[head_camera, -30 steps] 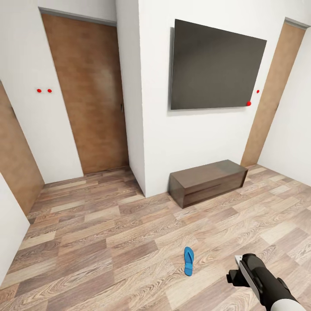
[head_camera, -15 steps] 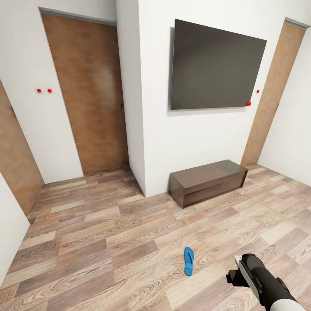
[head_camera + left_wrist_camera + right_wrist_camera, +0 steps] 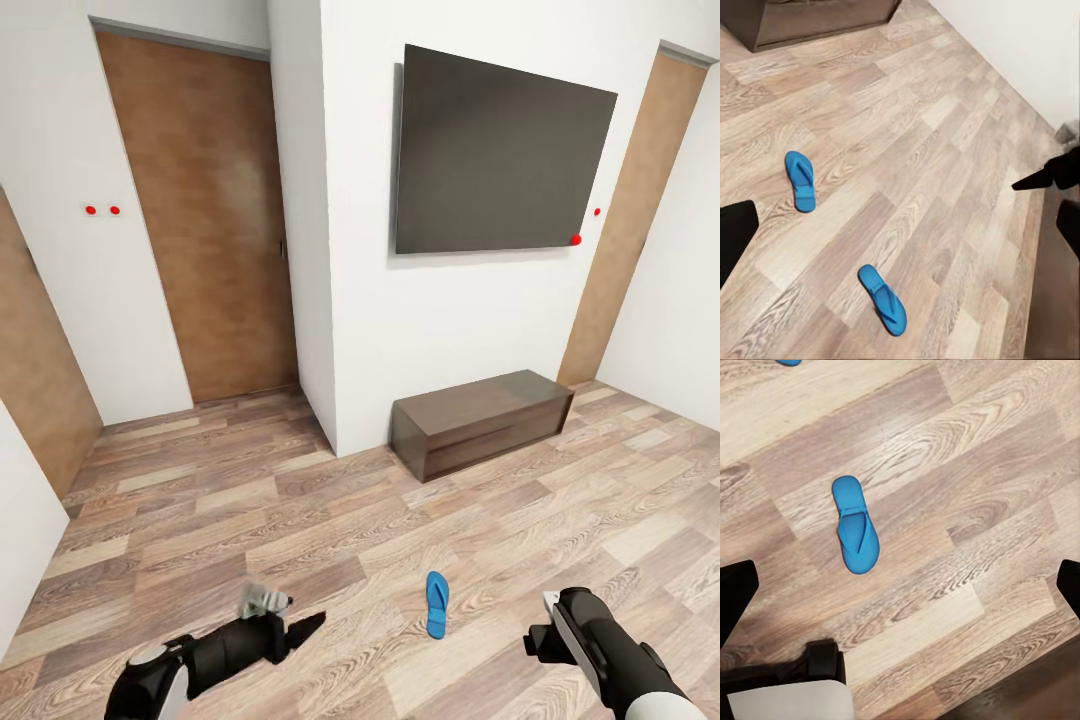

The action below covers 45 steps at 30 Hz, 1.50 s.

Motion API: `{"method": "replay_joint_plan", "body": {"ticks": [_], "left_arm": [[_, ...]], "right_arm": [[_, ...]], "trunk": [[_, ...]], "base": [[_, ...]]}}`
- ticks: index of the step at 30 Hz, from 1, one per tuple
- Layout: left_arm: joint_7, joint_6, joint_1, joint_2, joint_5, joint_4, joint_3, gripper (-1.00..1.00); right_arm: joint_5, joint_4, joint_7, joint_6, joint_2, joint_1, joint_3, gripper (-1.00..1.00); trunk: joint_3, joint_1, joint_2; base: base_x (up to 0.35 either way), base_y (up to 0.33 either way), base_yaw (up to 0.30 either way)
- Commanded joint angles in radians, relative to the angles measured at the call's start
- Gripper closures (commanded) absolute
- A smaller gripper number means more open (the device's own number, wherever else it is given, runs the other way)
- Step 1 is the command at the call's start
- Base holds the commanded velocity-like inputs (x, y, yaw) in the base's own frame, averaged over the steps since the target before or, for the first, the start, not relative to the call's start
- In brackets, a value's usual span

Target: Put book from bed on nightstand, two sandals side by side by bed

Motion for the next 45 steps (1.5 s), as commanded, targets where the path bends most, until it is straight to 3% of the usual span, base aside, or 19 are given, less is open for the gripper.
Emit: {"method": "replay_joint_plan", "body": {"ticks": [1, 2, 4, 8, 45], "left_arm": [[-0.033, 0.036, -0.010, -0.002, 0.027, -0.016, 0.028, -1.00], [-0.058, 0.060, -0.018, -0.002, 0.048, -0.027, 0.053, -1.00], [-0.073, 0.074, -0.023, -0.002, 0.061, -0.034, 0.071, -1.00], [-0.081, 0.081, -0.025, -0.002, 0.068, -0.038, 0.080, -1.00], [-0.076, 0.080, -0.025, -0.004, 0.067, -0.004, 0.082, -1.00]], "right_arm": [[0.002, -0.002, 0.001, 0.004, 0.000, 0.000, 0.000, -1.00], [0.002, -0.002, 0.001, 0.004, 0.000, 0.000, 0.001, -1.00], [0.002, -0.002, 0.001, 0.004, 0.000, 0.000, 0.002, -1.00], [0.002, -0.002, 0.001, 0.004, 0.000, 0.000, 0.002, -1.00], [0.002, -0.005, 0.001, 0.003, 0.008, 0.000, 0.004, -1.00]], "trunk": [[-0.001, 0.000, -0.001], [-0.001, 0.000, -0.001], [-0.001, 0.000, -0.001], [-0.001, 0.000, -0.001], [-0.001, 0.000, -0.001]], "base": [[0.000, 0.000, 0.000], [0.000, 0.000, 0.000], [0.000, 0.000, 0.000], [0.000, 0.000, 0.000], [0.000, 0.000, 0.000]]}}
